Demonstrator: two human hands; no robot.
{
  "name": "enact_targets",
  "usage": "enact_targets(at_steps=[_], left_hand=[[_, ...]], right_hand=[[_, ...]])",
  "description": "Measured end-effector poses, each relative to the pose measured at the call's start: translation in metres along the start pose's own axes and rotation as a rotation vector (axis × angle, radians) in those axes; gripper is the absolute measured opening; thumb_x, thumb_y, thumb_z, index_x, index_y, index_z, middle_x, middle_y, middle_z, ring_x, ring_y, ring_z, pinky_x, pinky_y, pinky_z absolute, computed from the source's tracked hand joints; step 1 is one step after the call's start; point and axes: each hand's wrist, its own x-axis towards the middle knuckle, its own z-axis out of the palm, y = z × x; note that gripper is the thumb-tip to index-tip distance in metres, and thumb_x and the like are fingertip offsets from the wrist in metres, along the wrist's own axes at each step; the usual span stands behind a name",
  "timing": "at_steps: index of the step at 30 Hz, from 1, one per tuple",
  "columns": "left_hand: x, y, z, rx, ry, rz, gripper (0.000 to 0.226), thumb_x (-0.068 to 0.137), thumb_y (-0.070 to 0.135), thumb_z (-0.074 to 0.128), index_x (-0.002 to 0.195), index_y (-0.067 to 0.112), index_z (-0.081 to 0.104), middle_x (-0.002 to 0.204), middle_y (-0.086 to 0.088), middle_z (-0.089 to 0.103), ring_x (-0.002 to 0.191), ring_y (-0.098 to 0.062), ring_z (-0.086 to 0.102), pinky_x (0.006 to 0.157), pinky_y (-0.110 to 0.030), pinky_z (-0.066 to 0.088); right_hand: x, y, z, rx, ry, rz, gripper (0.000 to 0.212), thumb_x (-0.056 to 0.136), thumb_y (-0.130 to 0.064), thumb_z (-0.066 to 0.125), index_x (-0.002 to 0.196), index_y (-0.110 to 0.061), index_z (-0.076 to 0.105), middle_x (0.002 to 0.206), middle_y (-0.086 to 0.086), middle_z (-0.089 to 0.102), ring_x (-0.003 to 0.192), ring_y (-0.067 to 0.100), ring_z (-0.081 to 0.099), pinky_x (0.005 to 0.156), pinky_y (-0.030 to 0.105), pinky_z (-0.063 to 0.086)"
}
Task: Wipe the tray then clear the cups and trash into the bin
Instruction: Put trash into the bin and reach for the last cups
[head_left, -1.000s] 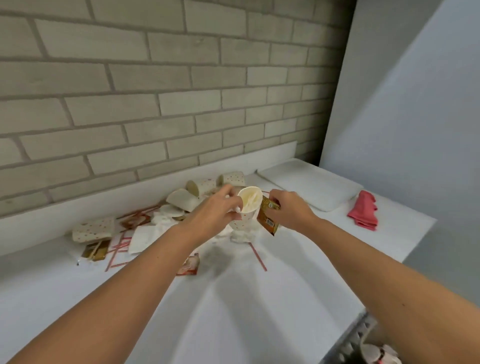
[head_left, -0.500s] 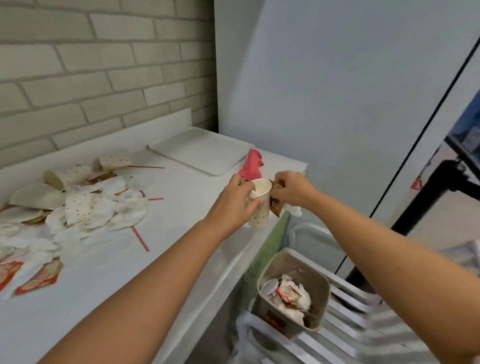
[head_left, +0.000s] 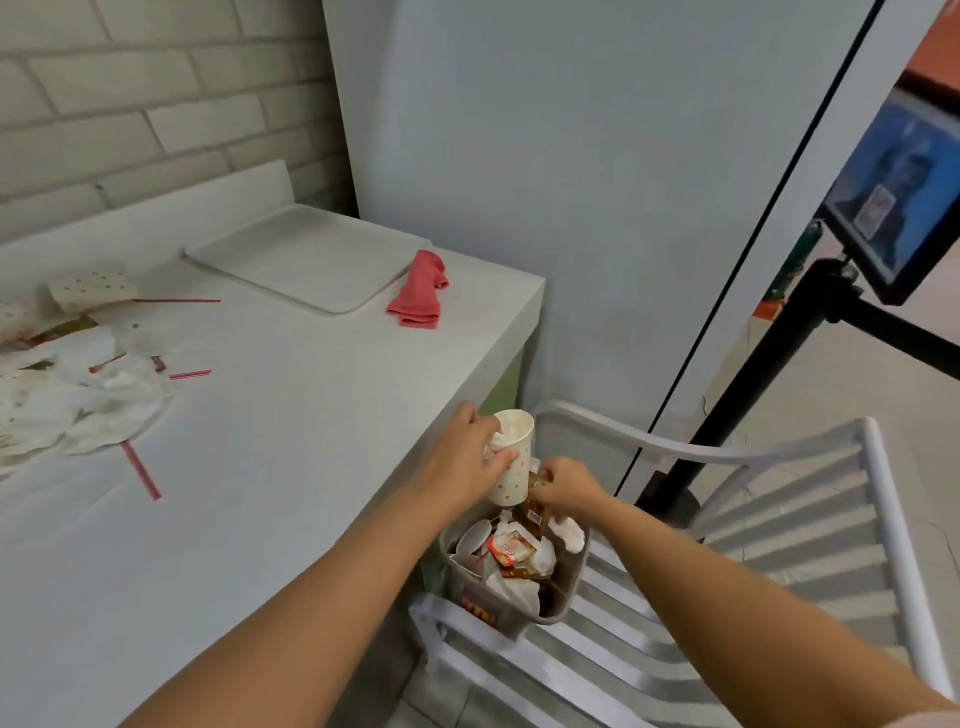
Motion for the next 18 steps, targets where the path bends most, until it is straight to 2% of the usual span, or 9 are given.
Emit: enact_targets(at_steps=[2,4,6,8,11,13,15,18], left_hand=[[0.0,-0.005,0.009,-0.024,-0.043,-0.02,0.04,0.091,0.03,0.056,0.127,0.012,0.052,0.12,-0.002,0.043,0.109,-0.017,0.051,0.09,-0.024,0.046],[0.0,-0.01,0.016,-0.025,-0.066,-0.042,0.04,0.092,0.03,0.055,0.126,0.01,0.052,0.118,-0.003,0.042,0.105,-0.017,0.051,0.089,-0.023,0.043],[0.001,-0.014,0.021,-0.016,-0.077,-0.06,0.039,0.092,0.031,0.055,0.126,0.011,0.052,0.119,-0.004,0.042,0.105,-0.017,0.05,0.086,-0.02,0.039],[0.003,-0.018,0.026,-0.01,-0.094,-0.069,0.04,0.092,0.03,0.055,0.127,0.011,0.052,0.12,-0.004,0.042,0.107,-0.017,0.049,0.086,-0.02,0.037],[0.005,-0.023,0.033,-0.008,-0.135,-0.086,0.039,0.091,0.029,0.056,0.125,0.01,0.053,0.119,-0.006,0.043,0.106,-0.018,0.049,0.086,-0.021,0.037],[0.008,-0.026,0.038,-0.005,-0.155,-0.087,0.037,0.09,0.03,0.058,0.121,0.01,0.056,0.112,-0.004,0.043,0.103,-0.018,0.05,0.084,-0.021,0.036],[0.011,-0.028,0.043,-0.017,-0.161,-0.091,0.034,0.09,0.032,0.058,0.117,0.012,0.058,0.108,-0.001,0.044,0.099,-0.017,0.051,0.082,-0.023,0.04],[0.013,-0.032,0.049,-0.049,-0.137,-0.108,0.027,0.09,0.03,0.058,0.111,0.012,0.059,0.107,-0.002,0.046,0.1,-0.019,0.052,0.08,-0.024,0.04]], right_hand=[[0.003,0.016,0.013,0.028,-0.093,0.065,0.021,0.088,-0.012,0.057,0.074,-0.018,0.043,0.079,0.003,0.053,0.061,0.012,0.054,0.056,0.021,0.052],[0.004,0.029,0.022,0.029,-0.213,0.124,0.012,0.087,-0.016,0.061,0.088,-0.016,0.049,0.084,0.002,0.056,0.068,0.011,0.057,0.066,0.024,0.054],[0.007,0.037,0.021,-0.021,-0.284,0.125,0.027,0.087,-0.02,0.063,0.11,-0.012,0.052,0.101,0.005,0.059,0.085,0.015,0.059,0.071,0.024,0.052],[0.011,0.036,0.012,-0.025,-0.184,0.048,0.039,0.087,-0.017,0.062,0.124,-0.012,0.05,0.113,0.007,0.058,0.094,0.017,0.056,0.073,0.022,0.05],[0.015,0.022,-0.012,0.151,0.021,-0.182,0.055,0.083,0.0,0.055,0.133,-0.018,0.043,0.104,0.003,0.052,0.081,0.013,0.053,0.074,0.027,0.051],[0.014,0.009,-0.024,0.14,-0.027,-0.356,0.058,0.082,0.004,0.054,0.134,-0.021,0.043,0.106,0.002,0.046,0.072,0.007,0.049,0.07,0.017,0.05],[0.012,0.001,-0.029,-0.032,-0.089,-0.468,0.043,0.086,-0.005,0.059,0.128,-0.017,0.052,0.109,-0.003,0.045,0.081,0.005,0.05,0.074,0.012,0.047],[0.017,0.006,-0.022,-0.202,-0.074,-0.49,0.026,0.091,-0.021,0.058,0.114,-0.01,0.063,0.12,0.008,0.048,0.102,0.021,0.054,0.091,0.027,0.044]])
